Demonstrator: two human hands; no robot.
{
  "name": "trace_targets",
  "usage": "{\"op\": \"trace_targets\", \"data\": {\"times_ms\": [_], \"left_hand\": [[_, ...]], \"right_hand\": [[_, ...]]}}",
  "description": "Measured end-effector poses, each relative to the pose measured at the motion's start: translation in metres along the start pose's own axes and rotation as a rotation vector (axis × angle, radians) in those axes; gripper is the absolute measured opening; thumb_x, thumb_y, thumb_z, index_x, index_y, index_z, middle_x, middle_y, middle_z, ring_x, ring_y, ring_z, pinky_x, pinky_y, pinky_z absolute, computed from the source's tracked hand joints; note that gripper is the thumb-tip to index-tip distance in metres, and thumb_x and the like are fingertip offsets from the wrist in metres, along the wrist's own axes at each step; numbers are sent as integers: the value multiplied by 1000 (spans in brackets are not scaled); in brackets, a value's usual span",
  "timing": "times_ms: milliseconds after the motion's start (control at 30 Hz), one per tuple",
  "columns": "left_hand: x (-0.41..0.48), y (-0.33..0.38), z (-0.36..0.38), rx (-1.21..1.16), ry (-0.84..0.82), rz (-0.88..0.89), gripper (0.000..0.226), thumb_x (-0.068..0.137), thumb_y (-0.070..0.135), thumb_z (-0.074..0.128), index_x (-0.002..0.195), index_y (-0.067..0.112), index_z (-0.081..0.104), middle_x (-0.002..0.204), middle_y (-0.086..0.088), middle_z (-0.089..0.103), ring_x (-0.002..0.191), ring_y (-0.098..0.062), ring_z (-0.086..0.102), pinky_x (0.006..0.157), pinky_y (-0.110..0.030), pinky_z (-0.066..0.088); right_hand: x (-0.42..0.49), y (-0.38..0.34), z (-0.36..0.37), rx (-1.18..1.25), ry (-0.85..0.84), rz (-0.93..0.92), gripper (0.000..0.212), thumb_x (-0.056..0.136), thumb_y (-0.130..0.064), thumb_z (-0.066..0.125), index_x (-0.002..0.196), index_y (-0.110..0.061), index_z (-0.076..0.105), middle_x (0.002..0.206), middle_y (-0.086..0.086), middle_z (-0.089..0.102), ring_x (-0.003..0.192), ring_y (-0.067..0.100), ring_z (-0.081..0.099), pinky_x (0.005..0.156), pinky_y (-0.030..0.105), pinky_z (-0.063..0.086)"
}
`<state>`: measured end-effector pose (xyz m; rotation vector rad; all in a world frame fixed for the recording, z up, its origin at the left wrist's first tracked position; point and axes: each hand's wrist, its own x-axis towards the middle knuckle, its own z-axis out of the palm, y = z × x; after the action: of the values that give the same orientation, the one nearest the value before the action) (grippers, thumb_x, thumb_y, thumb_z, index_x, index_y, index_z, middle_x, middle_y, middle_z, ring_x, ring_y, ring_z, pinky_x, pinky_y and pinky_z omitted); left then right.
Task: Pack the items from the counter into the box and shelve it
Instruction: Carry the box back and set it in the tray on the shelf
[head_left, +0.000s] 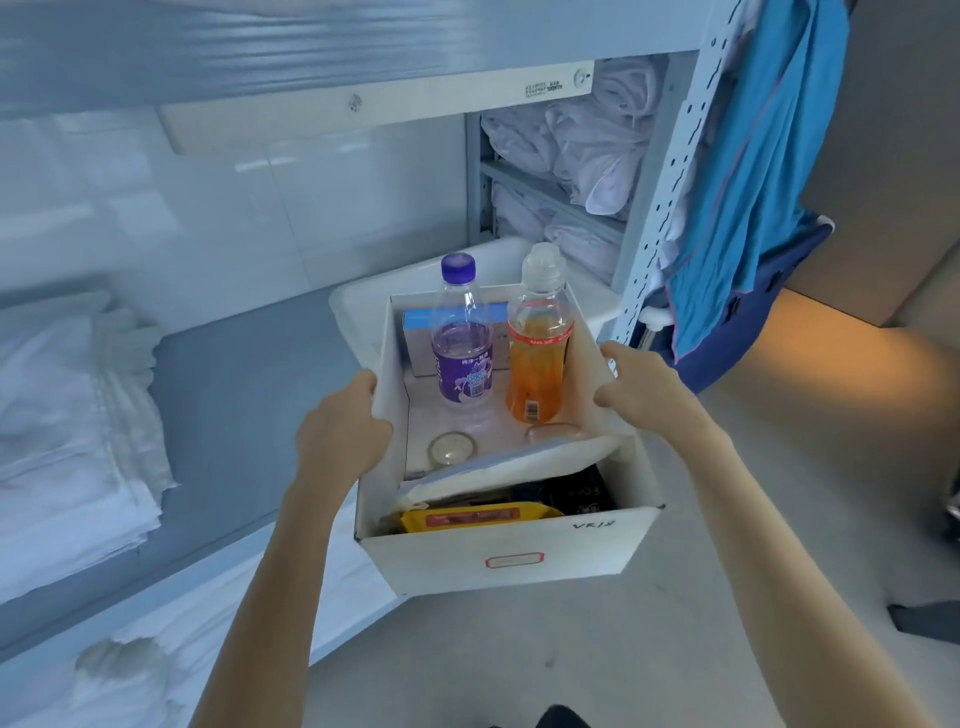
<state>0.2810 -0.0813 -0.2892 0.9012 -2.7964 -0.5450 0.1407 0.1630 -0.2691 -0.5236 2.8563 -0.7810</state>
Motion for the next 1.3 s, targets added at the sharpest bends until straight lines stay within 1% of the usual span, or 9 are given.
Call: {"op": "trace_targets", "data": {"times_ms": [100, 233, 367, 533, 667, 867, 1000, 1167, 1300], "left_hand": [[32, 8, -1, 6, 10, -18, 27, 82, 9, 54, 107, 13, 47, 86, -10, 56, 78, -30, 50, 62, -32, 35], [76, 20, 1, -12, 45, -59, 26, 82, 7, 53, 107, 11, 47, 85, -9, 52, 80, -31, 50, 62, -32, 36], [115, 32, 4, -34, 97, -107, 29, 82, 7, 52, 110, 8, 49, 97, -15, 59, 81, -32, 50, 62, -32, 36], [159, 46, 16, -71, 163, -202, 25, 83, 10, 49, 108, 10, 50, 104, -16, 61, 92, -37, 56, 67, -34, 40], [194, 52, 28, -94, 199, -280, 29, 82, 9, 49, 111, 12, 50, 107, -14, 61, 94, -35, 56, 66, -32, 39], [236, 47, 48, -118, 239, -397, 34, 79, 5, 49, 112, 14, 50, 102, -11, 62, 84, -31, 52, 63, -30, 36], [255, 39, 56, -123, 201, -473, 33, 82, 7, 50, 113, 14, 48, 103, -11, 61, 88, -29, 55, 66, -32, 40], [278, 30, 60, -134, 125, -540, 28, 83, 8, 51, 110, 13, 51, 105, -10, 61, 95, -29, 57, 70, -30, 41], [290, 25, 67, -116, 122, -555, 27, 84, 8, 48, 110, 14, 50, 105, -9, 60, 86, -25, 54, 67, -30, 39]], "right_hand": [[41, -5, -6, -21, -24, -37, 32, 82, -9, 50, 113, -3, 46, 97, 16, 54, 86, 35, 51, 62, 33, 34], [97, -16, -15, -32, -50, -130, 25, 78, -4, 53, 103, -1, 51, 86, 13, 54, 77, 30, 49, 51, 27, 30], [152, -26, -17, -1, -63, -252, 9, 88, -10, 48, 89, -1, 52, 72, 5, 52, 78, 27, 48, 55, 29, 28], [225, -33, -13, -1, -117, -325, 11, 81, -2, 53, 91, 0, 55, 80, 10, 55, 81, 28, 51, 56, 29, 33], [282, -39, -4, 4, -117, -406, 25, 75, 2, 55, 100, 4, 59, 97, 21, 64, 91, 36, 58, 73, 41, 48], [351, -46, 22, -7, -194, -403, 32, 77, -3, 59, 108, -5, 56, 97, 14, 60, 86, 29, 55, 67, 33, 40], [379, -53, 45, 24, -260, -392, 43, 79, -5, 60, 121, -12, 53, 114, 12, 61, 102, 30, 56, 77, 35, 44], [405, -63, 69, -24, -309, -370, 34, 78, -4, 60, 112, -7, 57, 115, 14, 61, 104, 31, 55, 79, 34, 43], [419, -63, 83, -25, -300, -361, 33, 80, -4, 59, 112, -10, 57, 117, 13, 60, 105, 31, 55, 76, 31, 40]]}}
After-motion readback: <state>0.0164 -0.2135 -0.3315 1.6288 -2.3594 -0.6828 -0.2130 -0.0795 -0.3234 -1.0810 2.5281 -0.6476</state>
